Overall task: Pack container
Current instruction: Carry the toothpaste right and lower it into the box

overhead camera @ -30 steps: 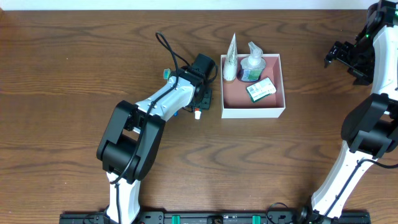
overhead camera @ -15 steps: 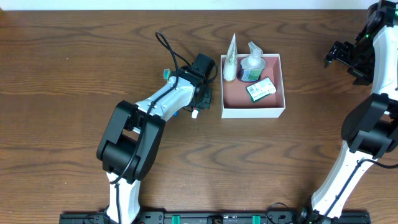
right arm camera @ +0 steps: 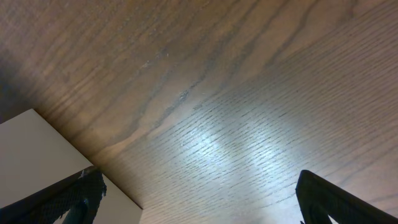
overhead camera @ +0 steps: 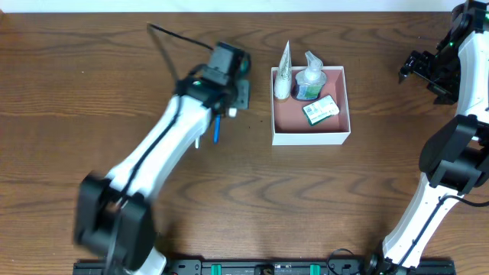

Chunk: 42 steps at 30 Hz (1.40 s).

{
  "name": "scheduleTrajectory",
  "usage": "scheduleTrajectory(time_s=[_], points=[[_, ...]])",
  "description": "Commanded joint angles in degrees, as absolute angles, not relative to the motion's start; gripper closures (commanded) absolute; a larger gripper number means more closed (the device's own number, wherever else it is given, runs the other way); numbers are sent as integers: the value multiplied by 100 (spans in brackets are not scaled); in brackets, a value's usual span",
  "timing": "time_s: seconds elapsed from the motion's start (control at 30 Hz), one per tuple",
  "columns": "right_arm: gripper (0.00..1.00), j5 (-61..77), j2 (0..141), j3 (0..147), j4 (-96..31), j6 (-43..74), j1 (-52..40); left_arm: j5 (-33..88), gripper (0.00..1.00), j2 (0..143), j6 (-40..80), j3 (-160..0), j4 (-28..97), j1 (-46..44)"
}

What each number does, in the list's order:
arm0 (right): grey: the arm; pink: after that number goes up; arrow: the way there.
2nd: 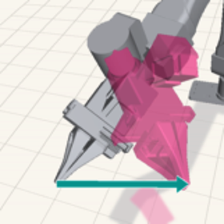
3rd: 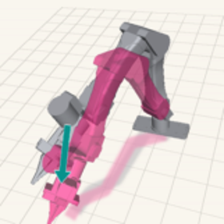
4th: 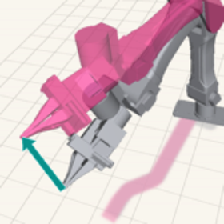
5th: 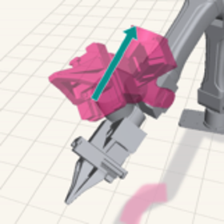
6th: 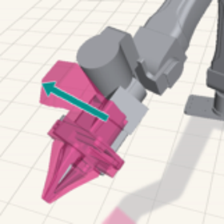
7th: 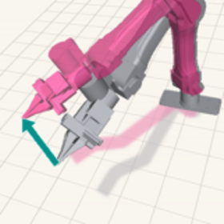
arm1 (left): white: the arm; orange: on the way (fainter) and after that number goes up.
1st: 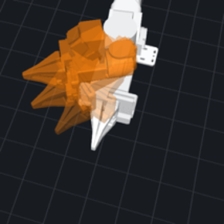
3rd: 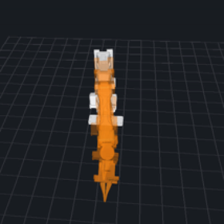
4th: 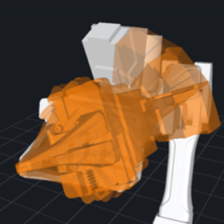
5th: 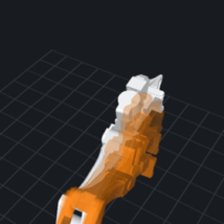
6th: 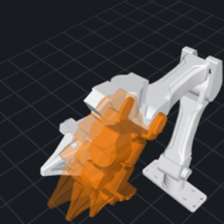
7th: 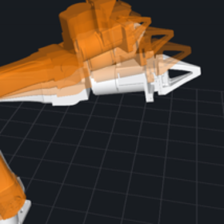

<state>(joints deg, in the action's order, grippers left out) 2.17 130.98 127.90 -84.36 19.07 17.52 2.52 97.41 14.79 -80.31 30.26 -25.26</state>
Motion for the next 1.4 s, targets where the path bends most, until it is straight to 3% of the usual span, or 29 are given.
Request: scheduleTrajectory(time_s=[0.0, 0.27, 0.63, 1.17, 1.37], points=[[1, 239, 13015, 12781, -8440, 1988, 1756, 189, 77, 8901, 1448, -8158, 2936, -2611], [1, 239, 13015, 12781, -8440, 1988, 1756, 366, 77, 8062, 1422, -8156, 2335, -3352], [1, 239, 13015, 12781, -8440, 1988, 1756, 399, 76, 9417, 353, -8154, 1498, -4635], [1, 239, 13015, 12781, -8440, 1988, 1756, -115, 76, 10949, 43, -8154, 1076, -4635], [1, 239, 13015, 12781, -8440, 1988, 1756, -115, 67, 11063, 45, -8154, 1057, -4528]])
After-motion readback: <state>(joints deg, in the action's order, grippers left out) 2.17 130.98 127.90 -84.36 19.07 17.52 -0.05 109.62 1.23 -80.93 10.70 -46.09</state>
